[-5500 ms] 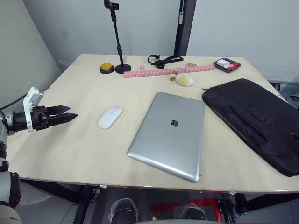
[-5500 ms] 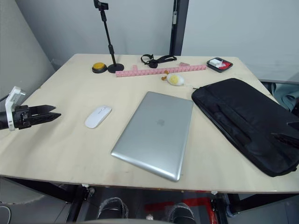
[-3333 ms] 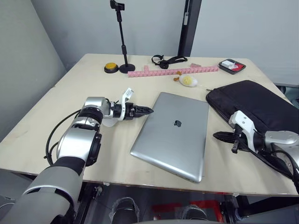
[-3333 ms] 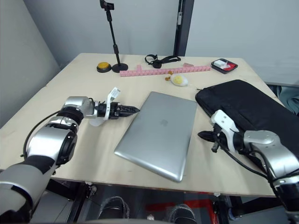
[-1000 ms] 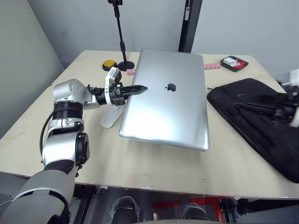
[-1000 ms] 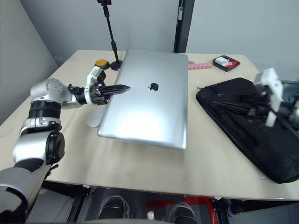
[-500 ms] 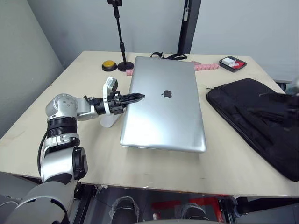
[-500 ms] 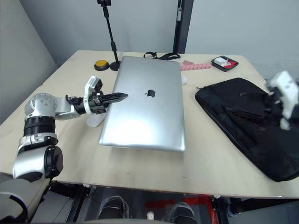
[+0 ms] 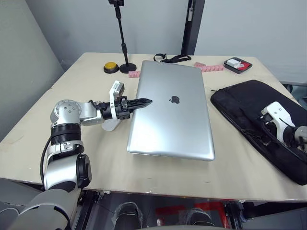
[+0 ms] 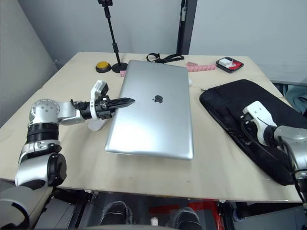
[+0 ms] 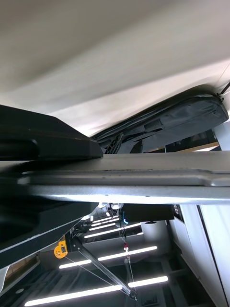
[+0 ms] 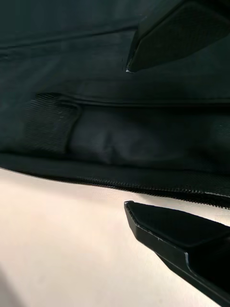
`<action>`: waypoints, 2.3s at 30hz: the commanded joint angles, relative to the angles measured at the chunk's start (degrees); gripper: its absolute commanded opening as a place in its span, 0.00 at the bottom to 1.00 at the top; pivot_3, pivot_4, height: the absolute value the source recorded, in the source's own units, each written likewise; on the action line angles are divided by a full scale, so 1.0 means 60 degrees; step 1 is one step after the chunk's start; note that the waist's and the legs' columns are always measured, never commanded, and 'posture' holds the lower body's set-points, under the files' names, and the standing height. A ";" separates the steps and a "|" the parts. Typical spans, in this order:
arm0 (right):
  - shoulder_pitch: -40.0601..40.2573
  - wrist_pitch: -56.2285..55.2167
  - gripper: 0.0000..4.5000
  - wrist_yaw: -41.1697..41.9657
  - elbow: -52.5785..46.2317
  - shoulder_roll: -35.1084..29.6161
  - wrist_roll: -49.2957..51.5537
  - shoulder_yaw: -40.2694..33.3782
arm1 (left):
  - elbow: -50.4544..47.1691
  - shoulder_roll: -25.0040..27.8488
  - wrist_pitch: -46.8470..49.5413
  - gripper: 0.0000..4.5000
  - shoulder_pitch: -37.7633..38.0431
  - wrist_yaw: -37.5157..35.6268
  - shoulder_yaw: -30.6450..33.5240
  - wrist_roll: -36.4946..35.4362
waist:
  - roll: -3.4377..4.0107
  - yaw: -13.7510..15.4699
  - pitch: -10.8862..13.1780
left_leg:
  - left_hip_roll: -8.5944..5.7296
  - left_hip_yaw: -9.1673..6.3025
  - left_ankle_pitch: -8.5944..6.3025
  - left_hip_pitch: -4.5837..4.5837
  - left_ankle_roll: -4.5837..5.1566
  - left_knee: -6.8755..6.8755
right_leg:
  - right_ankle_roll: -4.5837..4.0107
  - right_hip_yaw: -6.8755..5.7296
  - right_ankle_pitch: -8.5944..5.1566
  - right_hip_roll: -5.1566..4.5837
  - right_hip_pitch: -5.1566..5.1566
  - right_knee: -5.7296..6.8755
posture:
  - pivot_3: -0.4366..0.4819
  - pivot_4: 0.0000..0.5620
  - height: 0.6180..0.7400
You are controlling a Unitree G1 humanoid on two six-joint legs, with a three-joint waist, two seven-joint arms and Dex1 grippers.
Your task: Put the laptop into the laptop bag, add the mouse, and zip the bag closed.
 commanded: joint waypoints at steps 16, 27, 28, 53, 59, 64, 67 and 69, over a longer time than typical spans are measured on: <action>-0.0123 -0.0147 0.39 0.0003 0.0676 0.0488 0.0037 -0.0216 | -0.0547 -0.0205 0.0048 0.07 -0.0173 0.0981 0.0931 -0.1914 | -0.0001 -0.0016 0.0000 | 0.0001 -0.0007 -0.0007 0.0008 0.0017 0.0033 | 0.0001 0.0002 0.0001 0.0000 0.0011 0.0029 | 0.48 0.27 0.99; 0.0330 0.0937 0.00 -0.0151 -0.0582 0.0667 0.0691 -0.0714 | -0.0630 -0.0444 0.0048 0.07 0.0001 0.1200 0.1022 -0.2038 | -0.0001 -0.0004 0.0000 | 0.0002 -0.0014 -0.0008 0.0009 0.0016 0.0049 | 0.0004 0.0002 0.0004 0.0000 0.0014 0.0042 | 0.48 0.27 0.99; 0.0369 0.1025 0.00 -0.0194 -0.0714 0.0635 0.0693 -0.0738 | -0.0614 -0.0481 0.0045 0.07 0.0032 0.1227 0.1040 -0.1985 | -0.0001 -0.0004 0.0000 | 0.0002 -0.0013 -0.0007 0.0009 0.0016 0.0048 | 0.0004 0.0002 0.0004 0.0000 0.0014 0.0040 | 0.48 0.27 0.99; -0.4873 1.0397 0.00 -0.2916 -0.2013 0.0938 0.4088 -0.3634 | -0.0658 -0.2416 -0.0067 0.07 0.0297 0.2661 0.1521 -0.2103 | 0.0010 0.0054 0.0004 | 0.0001 -0.0006 0.0025 0.0009 -0.0045 0.0038 | 0.0033 0.0015 0.0019 0.0006 0.0006 0.0035 | 0.48 0.27 0.99; -0.5402 1.0397 0.00 -0.3751 -0.1487 0.1450 0.4445 -0.4148 | -0.0836 -0.2794 0.0029 0.07 0.0606 0.3380 0.2014 -0.2418 | 0.0010 0.0095 0.0004 | 0.0001 -0.0009 0.0025 0.0004 -0.0046 0.0038 | 0.0035 0.0011 0.0020 0.0005 0.0006 0.0030 | 0.48 0.27 0.99; -0.5495 1.0397 0.00 -0.4402 -0.1226 0.1683 0.5129 -0.4404 | -0.1014 -0.3141 0.0030 0.07 0.0869 0.3952 0.2126 -0.2876 | 0.0010 0.0124 0.0005 | 0.0001 -0.0013 0.0021 0.0002 -0.0055 0.0038 | 0.0037 0.0008 0.0021 0.0005 0.0005 0.0030 | 0.48 0.27 0.99; -0.5414 1.0397 0.00 -0.4855 -0.1261 0.1849 0.5695 -0.4511 | -0.0905 -0.3453 -0.0165 0.07 0.0826 0.4278 0.2047 -0.2865 | 0.0010 0.0125 0.0004 | 0.0000 -0.0011 0.0022 0.0003 -0.0056 0.0039 | 0.0040 0.0010 0.0023 0.0005 0.0006 0.0031 | 0.48 0.27 0.99; -0.5399 1.0397 0.00 -0.5143 -0.1259 0.1863 0.5998 -0.4550 | -0.0773 -0.3591 -0.0336 0.07 0.0745 0.4385 0.1973 -0.2740 | 0.0010 0.0142 0.0004 | 0.0000 -0.0012 0.0022 0.0003 -0.0056 0.0040 | 0.0043 0.0010 0.0025 0.0005 0.0007 0.0031 | 0.48 0.27 0.99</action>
